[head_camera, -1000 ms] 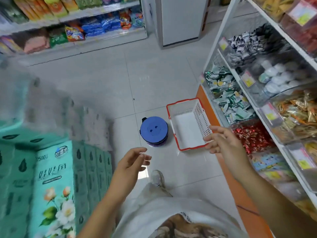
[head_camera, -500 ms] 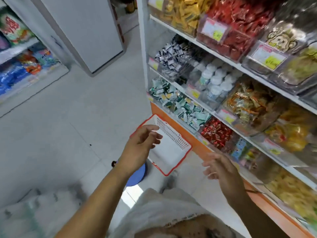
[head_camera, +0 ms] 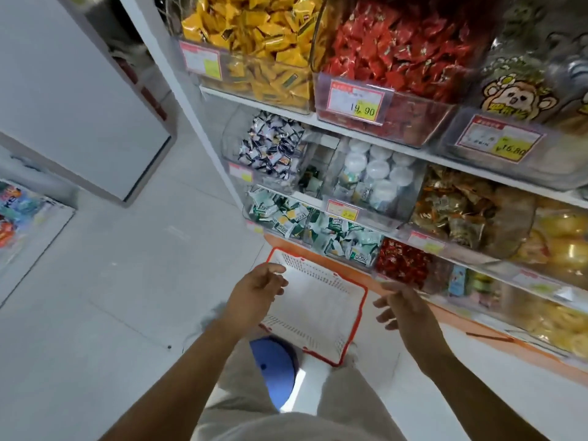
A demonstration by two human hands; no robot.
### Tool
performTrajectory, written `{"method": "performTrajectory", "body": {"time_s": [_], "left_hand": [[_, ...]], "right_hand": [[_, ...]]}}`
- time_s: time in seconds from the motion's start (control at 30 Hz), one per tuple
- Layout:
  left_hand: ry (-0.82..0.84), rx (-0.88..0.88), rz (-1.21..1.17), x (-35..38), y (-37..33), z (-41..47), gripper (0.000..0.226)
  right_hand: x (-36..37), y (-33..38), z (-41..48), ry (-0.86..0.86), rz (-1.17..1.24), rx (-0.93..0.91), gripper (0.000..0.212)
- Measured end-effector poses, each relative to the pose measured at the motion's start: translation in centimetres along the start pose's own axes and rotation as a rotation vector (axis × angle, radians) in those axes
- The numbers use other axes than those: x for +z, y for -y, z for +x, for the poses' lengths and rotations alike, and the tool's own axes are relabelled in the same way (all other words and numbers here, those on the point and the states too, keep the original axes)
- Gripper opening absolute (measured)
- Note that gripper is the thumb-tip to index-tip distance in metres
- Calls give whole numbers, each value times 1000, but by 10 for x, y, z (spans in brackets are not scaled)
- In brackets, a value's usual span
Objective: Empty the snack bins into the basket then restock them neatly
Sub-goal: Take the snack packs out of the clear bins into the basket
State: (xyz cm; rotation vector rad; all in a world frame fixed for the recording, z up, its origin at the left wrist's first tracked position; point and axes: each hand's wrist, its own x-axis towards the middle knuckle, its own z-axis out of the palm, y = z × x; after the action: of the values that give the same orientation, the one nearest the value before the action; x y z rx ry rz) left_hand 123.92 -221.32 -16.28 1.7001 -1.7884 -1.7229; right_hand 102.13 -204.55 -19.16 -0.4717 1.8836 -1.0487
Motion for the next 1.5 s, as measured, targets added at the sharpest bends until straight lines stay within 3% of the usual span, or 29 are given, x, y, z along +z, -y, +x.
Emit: {"method": "performTrajectory", "body": {"time_s": [0.23, 0.43, 0.53, 0.67, 0.73, 0.83, 1.0, 1.13, 1.27, 1.43, 1.5], "left_hand": [[272, 90, 377, -20, 18, 167, 13], [458, 280, 592, -2, 44, 270, 36], [432, 403, 593, 24, 58, 308, 42], [341, 699, 635, 62, 83, 360, 52], [281, 877, 729, 77, 94, 386, 58], [200, 1025, 876, 88, 102, 416, 66], [106, 1105, 1128, 95, 117, 440, 89], [51, 1124, 1090, 99, 123, 439, 86], [-8, 1158, 961, 99, 131, 429, 69], [-152, 1215, 543, 82, 142, 389, 57], [-106, 1180, 371, 71, 155, 363, 52]], "right_hand": [[94, -25, 101, -199, 83, 113, 19], [144, -67, 187, -383, 125, 196, 24], [145, -94, 236, -397, -110, 16, 37], [128, -120, 291, -622, -674, -235, 44], [125, -123, 308, -698, -760, -364, 51], [126, -134, 332, -641, -799, -544, 71], [128, -149, 362, -630, -1087, -598, 73], [131, -146, 366, -661, -1133, -520, 57], [137, -145, 351, -635, -958, -523, 49], [149, -145, 308, -738, -656, -695, 47], [161, -151, 281, -768, -535, -756, 48]]}}
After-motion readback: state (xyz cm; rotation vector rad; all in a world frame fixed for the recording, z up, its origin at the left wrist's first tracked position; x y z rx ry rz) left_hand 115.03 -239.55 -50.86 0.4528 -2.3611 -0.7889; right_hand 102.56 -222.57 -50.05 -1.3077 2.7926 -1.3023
